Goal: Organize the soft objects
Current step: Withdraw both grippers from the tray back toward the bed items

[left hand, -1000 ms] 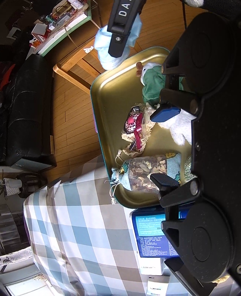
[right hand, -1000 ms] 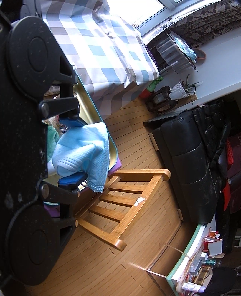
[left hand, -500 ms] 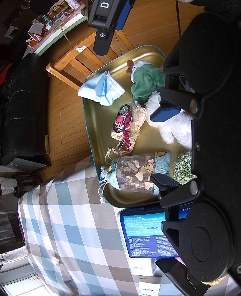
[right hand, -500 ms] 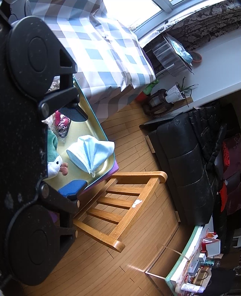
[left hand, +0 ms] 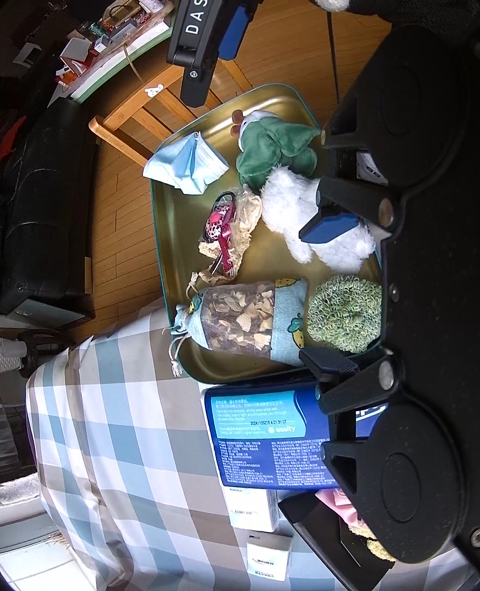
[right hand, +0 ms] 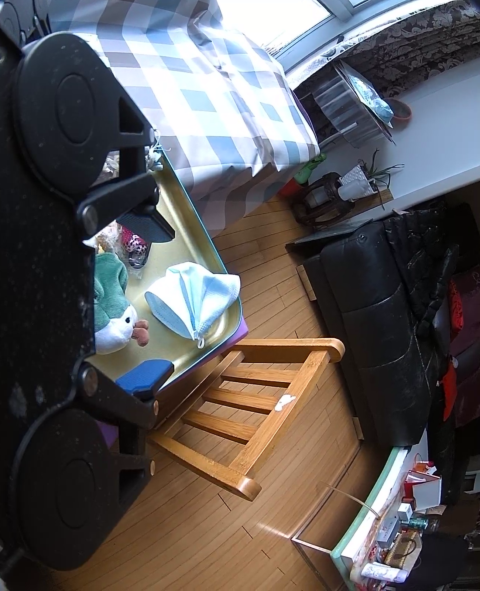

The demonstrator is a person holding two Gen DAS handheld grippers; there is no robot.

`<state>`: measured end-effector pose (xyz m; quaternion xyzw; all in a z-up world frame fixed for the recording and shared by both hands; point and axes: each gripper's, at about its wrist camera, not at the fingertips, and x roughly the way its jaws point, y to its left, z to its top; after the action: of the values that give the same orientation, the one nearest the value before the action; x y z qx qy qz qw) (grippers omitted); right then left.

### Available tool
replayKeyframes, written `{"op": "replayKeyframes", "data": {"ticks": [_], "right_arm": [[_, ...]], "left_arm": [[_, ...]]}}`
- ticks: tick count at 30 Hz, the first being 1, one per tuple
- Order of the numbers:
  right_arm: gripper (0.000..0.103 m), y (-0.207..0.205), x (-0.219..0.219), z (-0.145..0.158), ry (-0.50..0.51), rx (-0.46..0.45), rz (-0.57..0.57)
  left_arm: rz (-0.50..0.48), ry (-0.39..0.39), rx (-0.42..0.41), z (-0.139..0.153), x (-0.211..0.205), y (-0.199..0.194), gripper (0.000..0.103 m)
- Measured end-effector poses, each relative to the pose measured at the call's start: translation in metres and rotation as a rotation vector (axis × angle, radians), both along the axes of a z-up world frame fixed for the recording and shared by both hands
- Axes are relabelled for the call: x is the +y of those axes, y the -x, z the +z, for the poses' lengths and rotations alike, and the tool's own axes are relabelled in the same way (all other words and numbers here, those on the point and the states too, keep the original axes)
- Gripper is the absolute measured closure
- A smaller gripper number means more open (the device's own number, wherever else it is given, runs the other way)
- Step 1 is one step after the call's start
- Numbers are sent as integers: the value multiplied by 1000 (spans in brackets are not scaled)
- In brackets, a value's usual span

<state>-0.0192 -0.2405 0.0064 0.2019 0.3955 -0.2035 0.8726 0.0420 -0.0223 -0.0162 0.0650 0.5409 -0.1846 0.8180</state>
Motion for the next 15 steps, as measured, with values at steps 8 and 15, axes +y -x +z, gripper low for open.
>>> {"op": "replayKeyframes", "data": {"ticks": [8, 15], "right_arm": [[33, 1, 15, -2, 45, 16, 27], [31, 7, 33, -2, 78, 5, 74]], "left_arm": [[45, -20, -7, 4, 37, 9, 44], [114, -48, -12, 7, 76, 9, 44]]}}
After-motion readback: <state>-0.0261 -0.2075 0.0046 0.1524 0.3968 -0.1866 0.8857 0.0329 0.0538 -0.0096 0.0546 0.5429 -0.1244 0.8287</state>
